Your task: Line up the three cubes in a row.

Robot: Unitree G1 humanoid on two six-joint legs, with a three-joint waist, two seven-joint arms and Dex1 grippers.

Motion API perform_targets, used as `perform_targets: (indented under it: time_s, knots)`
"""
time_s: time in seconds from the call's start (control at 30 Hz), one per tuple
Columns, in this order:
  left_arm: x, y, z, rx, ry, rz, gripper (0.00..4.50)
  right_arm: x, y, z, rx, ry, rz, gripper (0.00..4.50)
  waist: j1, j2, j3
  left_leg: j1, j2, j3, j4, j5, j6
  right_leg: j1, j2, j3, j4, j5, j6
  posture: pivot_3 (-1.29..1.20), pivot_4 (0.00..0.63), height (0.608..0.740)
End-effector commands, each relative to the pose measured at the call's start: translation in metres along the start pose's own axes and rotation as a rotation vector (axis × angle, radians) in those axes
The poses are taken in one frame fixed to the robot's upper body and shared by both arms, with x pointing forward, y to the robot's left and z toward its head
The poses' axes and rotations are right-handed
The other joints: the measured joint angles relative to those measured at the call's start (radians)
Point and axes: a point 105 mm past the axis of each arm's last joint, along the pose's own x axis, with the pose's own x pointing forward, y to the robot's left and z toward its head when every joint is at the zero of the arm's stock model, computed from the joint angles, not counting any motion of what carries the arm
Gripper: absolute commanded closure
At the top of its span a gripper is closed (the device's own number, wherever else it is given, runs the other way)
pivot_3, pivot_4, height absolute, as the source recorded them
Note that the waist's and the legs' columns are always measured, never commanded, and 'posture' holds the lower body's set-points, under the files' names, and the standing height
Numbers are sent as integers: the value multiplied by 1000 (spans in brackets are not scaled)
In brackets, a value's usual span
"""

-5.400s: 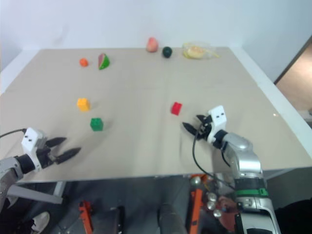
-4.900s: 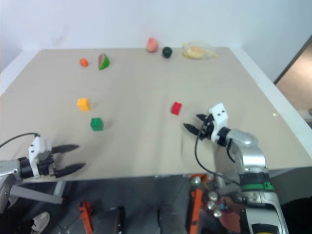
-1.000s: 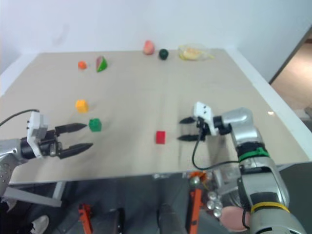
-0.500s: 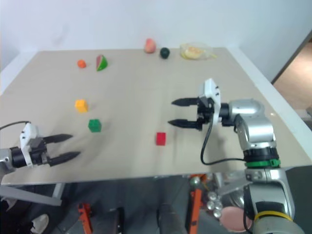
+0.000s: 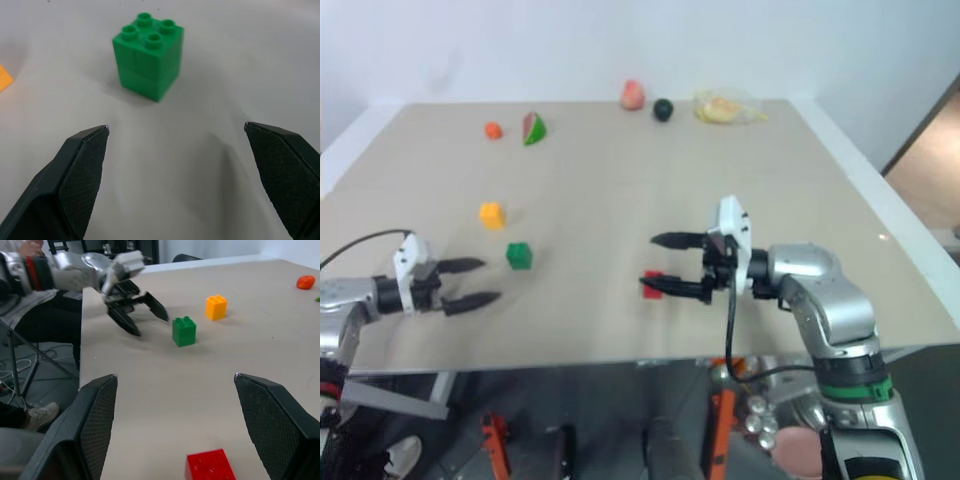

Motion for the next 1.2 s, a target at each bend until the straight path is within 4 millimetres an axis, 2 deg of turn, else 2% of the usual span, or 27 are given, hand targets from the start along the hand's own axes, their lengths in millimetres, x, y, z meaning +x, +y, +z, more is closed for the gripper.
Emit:
perform_targets:
  time_s: [0.03,0.43,0.77,0.8,0.83,1.07,1.1,1.2]
  knots:
    - [7,9,3,27,0,3,0,-7,5,17,-46,-35,-31,654,2,0,0,0,0,0,0,0,0,0,0,0,0,0,1,0,150,740]
    - [44,14,13,35,-22,-49,0,-17,11,18,-39,-23,-87,654,6,-1,0,-2,0,-1,1,0,0,0,0,0,0,1,3,0,150,740]
    - [59,17,24,48,-34,-50,0,-19,10,14,-32,-18,-112,654,6,-1,0,-2,-1,-2,2,0,0,1,0,0,0,3,6,0,150,740]
    - [60,16,24,49,-37,-54,503,-19,10,13,-32,-17,-113,612,6,-1,0,-2,-1,-2,2,0,0,1,0,0,0,4,8,0,150,740]
    - [61,15,25,48,-45,-62,555,-19,10,13,-32,-17,-114,612,5,-1,0,-2,-1,-2,2,0,0,1,0,0,0,4,8,0,150,740]
    - [58,16,26,67,-39,-69,2805,-17,7,12,-37,-17,-120,612,5,-1,0,-2,-1,-2,2,0,0,1,1,0,0,4,8,0,150,740]
    - [58,16,27,73,-33,-74,2928,-17,7,12,-38,-17,-120,612,5,-1,0,-2,-1,-2,2,0,0,1,1,0,0,4,8,0,150,740]
    - [56,15,28,96,-16,-94,2928,-17,6,12,-39,-18,-120,612,4,-1,0,-2,-1,-3,2,0,0,1,1,0,0,4,8,0,150,740]
